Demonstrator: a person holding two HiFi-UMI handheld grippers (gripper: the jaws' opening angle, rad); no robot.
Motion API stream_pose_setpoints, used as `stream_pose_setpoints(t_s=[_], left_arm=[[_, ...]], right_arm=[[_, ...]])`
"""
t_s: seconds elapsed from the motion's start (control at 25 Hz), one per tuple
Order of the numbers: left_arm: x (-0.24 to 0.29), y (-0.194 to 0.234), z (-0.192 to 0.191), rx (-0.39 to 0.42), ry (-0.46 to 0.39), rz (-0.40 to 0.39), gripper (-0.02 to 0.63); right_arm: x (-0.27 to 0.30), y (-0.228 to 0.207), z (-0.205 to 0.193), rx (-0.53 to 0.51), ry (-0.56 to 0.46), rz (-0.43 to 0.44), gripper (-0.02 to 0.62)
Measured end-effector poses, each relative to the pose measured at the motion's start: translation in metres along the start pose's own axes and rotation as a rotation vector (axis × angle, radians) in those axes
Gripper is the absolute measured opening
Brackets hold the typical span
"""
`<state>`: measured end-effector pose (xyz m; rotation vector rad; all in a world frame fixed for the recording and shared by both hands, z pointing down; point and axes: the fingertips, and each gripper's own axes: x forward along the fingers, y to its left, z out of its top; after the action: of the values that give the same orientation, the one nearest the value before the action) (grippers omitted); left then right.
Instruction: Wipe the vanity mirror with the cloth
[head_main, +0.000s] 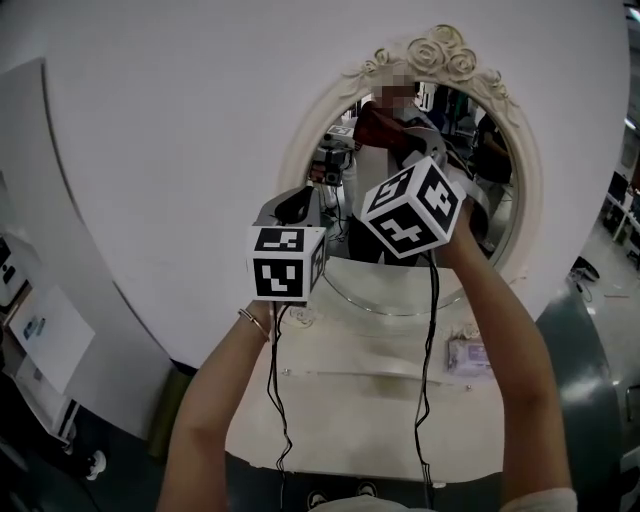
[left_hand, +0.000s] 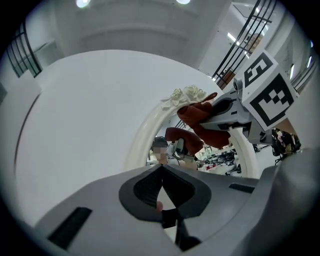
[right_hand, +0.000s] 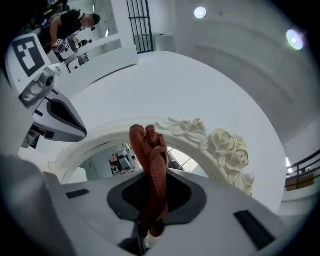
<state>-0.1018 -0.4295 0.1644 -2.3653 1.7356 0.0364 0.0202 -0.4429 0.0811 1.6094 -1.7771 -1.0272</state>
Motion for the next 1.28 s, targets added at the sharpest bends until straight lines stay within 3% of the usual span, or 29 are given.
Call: stream_pose_setpoints(t_s=[0.2, 0.52, 0.8, 1.28], left_arm=[[0.002, 0.011, 0.005, -0.043, -0.003, 0.008, 0.011], [-0.001, 0.030, -0.001, -0.069, 0.007, 0.035, 0.011], [-0.005, 0.043, -0.048, -0.117, 0.074, 0.058, 0.011], [-0.019, 0.033, -0.126, -0.122, 0.157, 0.050, 0.011]], right_arm=[[0.013, -0.006, 0.016, -0.105, 0.018, -0.069, 0.057], [0.030, 0.023, 0.022, -0.163, 0.032, -0.034, 0.058], [0.035, 0.062, 0.016, -0.216, 0.029, 0.018, 0.058], [0.035, 0.155, -0.011, -0.234, 0.043, 0.175, 0.058]])
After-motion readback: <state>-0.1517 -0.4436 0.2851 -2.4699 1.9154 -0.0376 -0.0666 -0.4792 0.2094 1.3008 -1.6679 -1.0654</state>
